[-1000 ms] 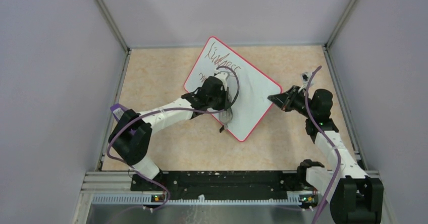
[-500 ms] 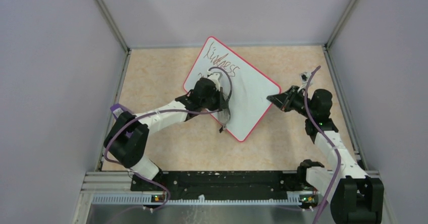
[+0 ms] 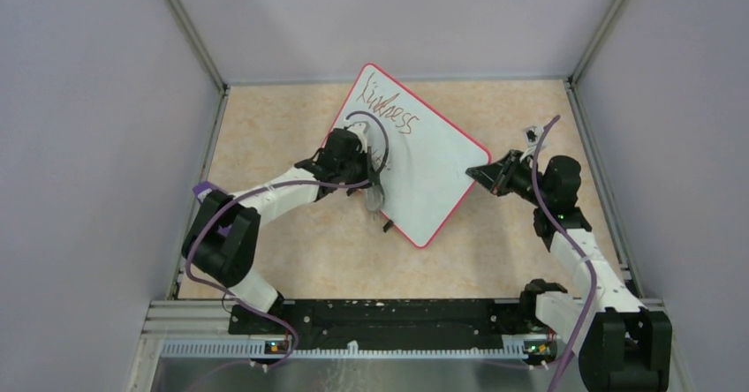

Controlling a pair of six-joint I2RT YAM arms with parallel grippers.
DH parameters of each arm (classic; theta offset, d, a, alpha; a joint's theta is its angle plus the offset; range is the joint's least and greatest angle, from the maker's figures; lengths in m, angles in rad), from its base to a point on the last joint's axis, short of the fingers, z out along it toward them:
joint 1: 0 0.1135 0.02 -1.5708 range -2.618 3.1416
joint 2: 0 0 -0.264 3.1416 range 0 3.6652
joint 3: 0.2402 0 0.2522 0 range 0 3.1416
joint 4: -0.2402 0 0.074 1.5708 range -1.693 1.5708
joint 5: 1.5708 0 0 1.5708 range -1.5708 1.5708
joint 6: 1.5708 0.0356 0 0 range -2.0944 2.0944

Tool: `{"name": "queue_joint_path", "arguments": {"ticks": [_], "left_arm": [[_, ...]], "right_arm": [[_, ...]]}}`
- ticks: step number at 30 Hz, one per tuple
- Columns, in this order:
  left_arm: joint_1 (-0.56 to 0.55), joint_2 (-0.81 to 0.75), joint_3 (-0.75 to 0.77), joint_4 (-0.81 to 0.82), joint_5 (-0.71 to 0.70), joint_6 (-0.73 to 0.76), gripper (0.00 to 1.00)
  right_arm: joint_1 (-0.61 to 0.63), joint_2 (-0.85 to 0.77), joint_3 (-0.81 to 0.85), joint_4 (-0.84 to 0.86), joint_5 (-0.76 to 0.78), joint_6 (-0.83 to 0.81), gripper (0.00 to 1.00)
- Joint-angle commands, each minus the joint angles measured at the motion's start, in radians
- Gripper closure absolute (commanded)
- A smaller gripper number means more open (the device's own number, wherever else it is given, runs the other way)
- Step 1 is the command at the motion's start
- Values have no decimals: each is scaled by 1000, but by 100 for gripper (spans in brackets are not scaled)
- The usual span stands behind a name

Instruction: Erase the whiteboard

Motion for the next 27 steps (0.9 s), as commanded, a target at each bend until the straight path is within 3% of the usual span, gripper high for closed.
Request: {"name": "queue_joint_path", "arguments": {"ticks": [1, 7, 13, 19, 27], "left_arm": [[-65, 27, 103, 7, -54, 43, 100], [-180, 78, 288, -37, -110, 95, 100], [-192, 114, 377, -29, -80, 100, 100], [-134, 104, 291, -22, -112, 79, 100], [60, 81, 78, 23, -51, 53, 100]], "right_arm": [[41, 36, -9, -113, -45, -77, 100], [45, 37, -8, -114, -44, -78, 100], [45, 37, -4, -119, -42, -80, 100], [45, 43, -6, -116, -41, -79, 100], [45, 53, -6, -109, -45, -78, 100]]}}
